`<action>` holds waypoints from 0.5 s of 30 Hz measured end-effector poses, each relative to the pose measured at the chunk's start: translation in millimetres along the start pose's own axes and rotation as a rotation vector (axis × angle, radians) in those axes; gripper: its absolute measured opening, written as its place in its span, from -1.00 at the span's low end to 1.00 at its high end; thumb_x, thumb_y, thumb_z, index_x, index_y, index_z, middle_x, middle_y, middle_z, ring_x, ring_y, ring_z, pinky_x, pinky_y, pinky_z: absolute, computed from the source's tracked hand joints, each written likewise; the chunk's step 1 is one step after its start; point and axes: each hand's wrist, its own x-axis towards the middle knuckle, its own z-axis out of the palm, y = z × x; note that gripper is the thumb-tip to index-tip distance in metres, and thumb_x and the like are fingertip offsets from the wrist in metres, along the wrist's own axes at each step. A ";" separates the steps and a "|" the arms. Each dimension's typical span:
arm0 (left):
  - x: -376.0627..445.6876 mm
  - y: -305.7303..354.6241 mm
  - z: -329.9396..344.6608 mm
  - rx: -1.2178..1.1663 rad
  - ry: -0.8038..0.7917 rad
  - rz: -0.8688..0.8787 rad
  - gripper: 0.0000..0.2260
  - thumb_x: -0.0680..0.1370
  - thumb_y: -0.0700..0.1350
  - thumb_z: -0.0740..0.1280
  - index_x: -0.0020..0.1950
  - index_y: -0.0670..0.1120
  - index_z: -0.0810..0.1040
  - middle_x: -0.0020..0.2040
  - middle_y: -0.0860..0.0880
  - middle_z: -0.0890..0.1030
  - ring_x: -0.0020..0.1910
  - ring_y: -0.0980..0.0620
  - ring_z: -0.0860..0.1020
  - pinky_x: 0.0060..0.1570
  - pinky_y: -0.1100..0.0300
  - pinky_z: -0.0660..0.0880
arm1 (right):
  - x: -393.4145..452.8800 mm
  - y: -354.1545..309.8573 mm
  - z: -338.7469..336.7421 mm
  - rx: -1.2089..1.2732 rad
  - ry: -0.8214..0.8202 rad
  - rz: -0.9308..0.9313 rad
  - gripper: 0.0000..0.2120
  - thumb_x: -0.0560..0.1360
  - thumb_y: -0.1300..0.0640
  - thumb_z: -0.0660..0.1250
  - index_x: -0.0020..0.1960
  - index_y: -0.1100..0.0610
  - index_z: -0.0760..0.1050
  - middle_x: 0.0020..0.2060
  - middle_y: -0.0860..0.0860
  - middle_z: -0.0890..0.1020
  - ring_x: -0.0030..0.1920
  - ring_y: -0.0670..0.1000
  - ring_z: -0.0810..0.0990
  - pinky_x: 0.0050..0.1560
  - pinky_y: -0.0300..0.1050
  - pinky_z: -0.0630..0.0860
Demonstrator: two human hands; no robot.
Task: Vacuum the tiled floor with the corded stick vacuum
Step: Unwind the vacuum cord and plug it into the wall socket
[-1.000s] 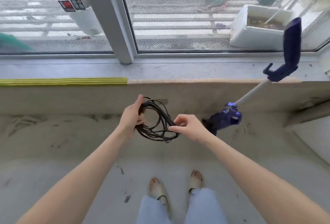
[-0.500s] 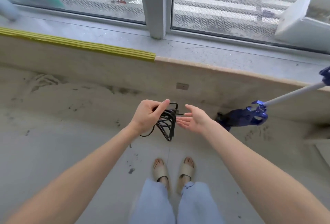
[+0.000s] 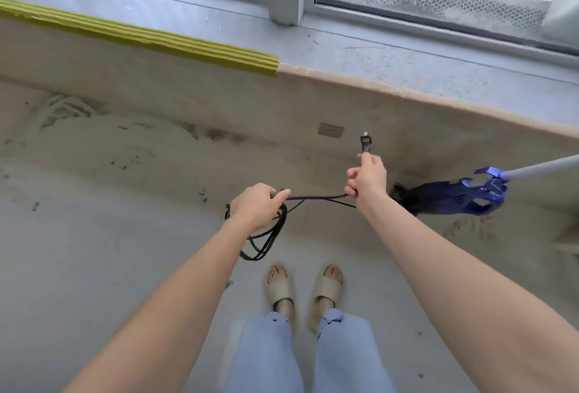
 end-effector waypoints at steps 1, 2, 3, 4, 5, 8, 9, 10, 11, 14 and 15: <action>18.9 0.0 18.5 -0.016 -0.007 -0.018 -0.53 0.61 0.21 0.10 -0.39 -0.05 0.29 -0.43 0.03 0.42 -0.35 -0.01 0.44 -0.35 0.19 0.28 | 20.6 10.3 2.3 -0.082 0.017 -0.081 -0.82 0.61 0.18 0.03 0.00 0.14 0.40 -0.43 0.05 0.35 -0.56 -0.04 0.19 -0.57 -0.29 0.17; 38.5 -1.6 35.7 -0.041 -0.008 -0.045 -0.53 0.62 0.20 0.09 -0.38 -0.05 0.30 -0.40 0.02 0.45 -0.31 -0.04 0.47 -0.33 0.19 0.29 | 41.8 21.4 5.5 -0.163 0.034 -0.147 -0.80 0.60 0.20 0.04 -0.01 0.15 0.44 -0.44 0.04 0.35 -0.57 -0.04 0.23 -0.55 -0.24 0.26; 60.3 -5.4 54.7 -0.071 -0.010 -0.080 -0.53 0.62 0.20 0.09 -0.38 -0.06 0.32 -0.36 -0.01 0.49 -0.26 -0.08 0.50 -0.30 0.18 0.32 | 65.7 34.5 8.2 -0.218 0.042 -0.191 -0.78 0.59 0.22 0.05 -0.04 0.18 0.47 -0.45 0.02 0.35 -0.57 -0.05 0.29 -0.50 -0.17 0.36; 75.3 -10.8 67.4 -0.094 -0.006 -0.108 -0.53 0.62 0.20 0.09 -0.38 -0.06 0.33 -0.32 -0.04 0.52 -0.20 -0.12 0.52 -0.26 0.16 0.34 | 80.3 43.5 10.3 -0.252 0.044 -0.206 -0.77 0.59 0.24 0.06 -0.06 0.19 0.49 -0.44 0.01 0.37 -0.55 -0.06 0.34 -0.41 -0.11 0.44; 93.7 -17.7 85.1 -0.127 -0.006 -0.130 -0.53 0.62 0.19 0.09 -0.39 -0.06 0.33 -0.31 -0.06 0.51 -0.17 -0.14 0.52 -0.22 0.14 0.35 | 101.9 55.9 12.7 -0.268 0.042 -0.208 -0.76 0.59 0.24 0.07 -0.07 0.20 0.50 -0.43 -0.01 0.40 -0.50 -0.07 0.38 -0.31 -0.08 0.46; 144.3 -42.9 143.7 -0.187 -0.001 -0.122 -0.52 0.62 0.16 0.12 -0.42 -0.08 0.27 -0.40 -0.04 0.43 -0.27 -0.13 0.44 -0.28 0.15 0.30 | 171.0 94.6 20.8 -0.333 0.049 -0.207 -0.77 0.60 0.17 0.08 0.00 0.19 0.50 -0.35 -0.04 0.47 -0.37 -0.05 0.39 -0.23 -0.10 0.36; 161.4 -51.6 167.1 -0.204 -0.017 -0.116 -0.51 0.62 0.16 0.14 -0.42 -0.09 0.26 -0.43 -0.04 0.42 -0.31 -0.12 0.40 -0.32 0.16 0.27 | 197.0 111.6 22.8 -0.357 0.054 -0.223 -0.79 0.61 0.14 0.10 0.04 0.18 0.48 -0.32 -0.04 0.49 -0.34 -0.04 0.40 -0.22 -0.12 0.36; 176.1 -60.4 190.1 -0.223 -0.036 -0.111 -0.51 0.62 0.15 0.15 -0.43 -0.09 0.27 -0.45 -0.03 0.42 -0.34 -0.10 0.39 -0.35 0.16 0.26 | 218.8 128.3 24.2 -0.384 0.050 -0.249 -0.81 0.61 0.10 0.12 0.06 0.15 0.47 -0.29 -0.03 0.49 -0.32 -0.04 0.42 -0.20 -0.15 0.36; 188.6 -69.0 211.7 -0.241 -0.060 -0.113 -0.52 0.62 0.14 0.16 -0.43 -0.09 0.29 -0.46 -0.02 0.45 -0.36 -0.08 0.39 -0.36 0.17 0.26 | 238.7 144.6 25.9 -0.410 0.045 -0.280 -0.81 0.61 0.07 0.15 0.07 0.15 0.47 -0.29 -0.03 0.49 -0.31 -0.03 0.42 -0.22 -0.15 0.35; 226.4 -90.6 257.4 -0.240 -0.122 -0.117 -0.52 0.63 0.12 0.15 -0.42 -0.10 0.44 -0.40 -0.06 0.54 -0.34 -0.09 0.44 -0.33 0.15 0.31 | 288.9 184.5 36.9 -0.468 0.069 -0.361 -0.79 0.63 0.11 0.14 0.05 0.20 0.49 -0.28 0.01 0.47 -0.26 0.04 0.42 -0.26 -0.15 0.26; 239.1 -95.6 267.6 -0.219 -0.145 -0.136 -0.52 0.64 0.11 0.14 -0.37 -0.12 0.49 -0.34 -0.11 0.58 -0.30 -0.12 0.48 -0.29 0.15 0.32 | 304.9 196.4 43.1 -0.455 0.076 -0.372 -0.83 0.64 0.14 0.12 0.02 0.20 0.44 -0.29 0.02 0.46 -0.22 0.06 0.42 -0.25 -0.16 0.26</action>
